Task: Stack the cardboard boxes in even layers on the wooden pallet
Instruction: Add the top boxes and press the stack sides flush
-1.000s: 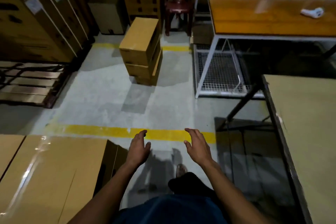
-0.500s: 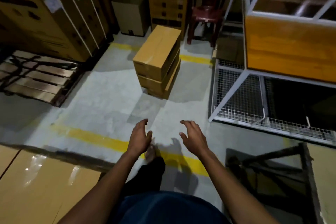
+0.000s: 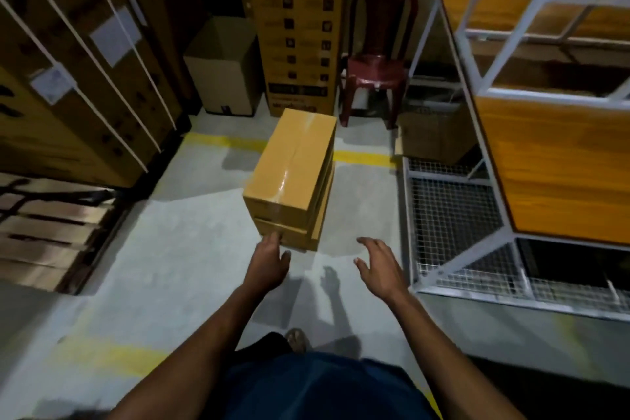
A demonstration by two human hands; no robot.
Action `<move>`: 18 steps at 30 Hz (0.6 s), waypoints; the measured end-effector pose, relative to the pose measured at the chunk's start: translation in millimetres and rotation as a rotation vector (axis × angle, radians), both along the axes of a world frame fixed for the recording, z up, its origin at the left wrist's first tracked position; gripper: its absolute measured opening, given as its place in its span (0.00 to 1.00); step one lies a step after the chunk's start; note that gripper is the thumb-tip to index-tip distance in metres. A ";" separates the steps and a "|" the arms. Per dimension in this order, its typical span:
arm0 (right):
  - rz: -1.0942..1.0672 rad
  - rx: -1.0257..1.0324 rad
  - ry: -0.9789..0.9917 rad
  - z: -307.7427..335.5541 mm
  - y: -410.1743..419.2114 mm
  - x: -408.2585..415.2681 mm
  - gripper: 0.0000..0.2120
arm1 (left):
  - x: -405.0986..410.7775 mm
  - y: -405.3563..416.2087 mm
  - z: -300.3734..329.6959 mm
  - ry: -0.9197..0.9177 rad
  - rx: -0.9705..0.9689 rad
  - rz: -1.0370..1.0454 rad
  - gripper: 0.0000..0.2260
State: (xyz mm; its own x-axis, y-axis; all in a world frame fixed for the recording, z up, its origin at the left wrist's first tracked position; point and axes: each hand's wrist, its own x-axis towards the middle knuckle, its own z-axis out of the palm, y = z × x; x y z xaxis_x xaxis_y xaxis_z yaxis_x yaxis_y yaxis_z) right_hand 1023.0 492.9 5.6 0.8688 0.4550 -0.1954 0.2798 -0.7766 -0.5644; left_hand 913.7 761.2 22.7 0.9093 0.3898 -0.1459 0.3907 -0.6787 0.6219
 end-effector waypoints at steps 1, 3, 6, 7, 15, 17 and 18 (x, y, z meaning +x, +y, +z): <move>-0.022 0.003 0.010 2.4 13.6 12.9 0.23 | 14.1 13.4 3.5 0.005 -0.002 0.008 0.21; -0.034 -0.001 0.030 6.1 36.9 33.7 0.23 | 38.9 35.0 6.9 0.004 -0.011 0.027 0.20; 0.004 -0.037 0.074 6.2 68.4 70.1 0.23 | 73.2 67.2 -1.1 0.020 -0.043 0.053 0.19; 0.019 -0.053 0.090 5.2 76.0 81.3 0.22 | 81.1 75.2 -6.3 0.025 -0.041 0.058 0.19; 0.122 -0.199 0.143 -8.6 143.6 215.6 0.18 | 164.6 142.3 -33.7 0.173 -0.011 0.081 0.21; 0.128 -0.238 0.162 -7.1 158.6 240.7 0.18 | 183.8 162.5 -37.6 0.235 0.026 0.068 0.21; 0.135 -0.247 0.169 -7.7 166.5 256.0 0.17 | 196.4 173.0 -38.3 0.256 0.037 0.067 0.21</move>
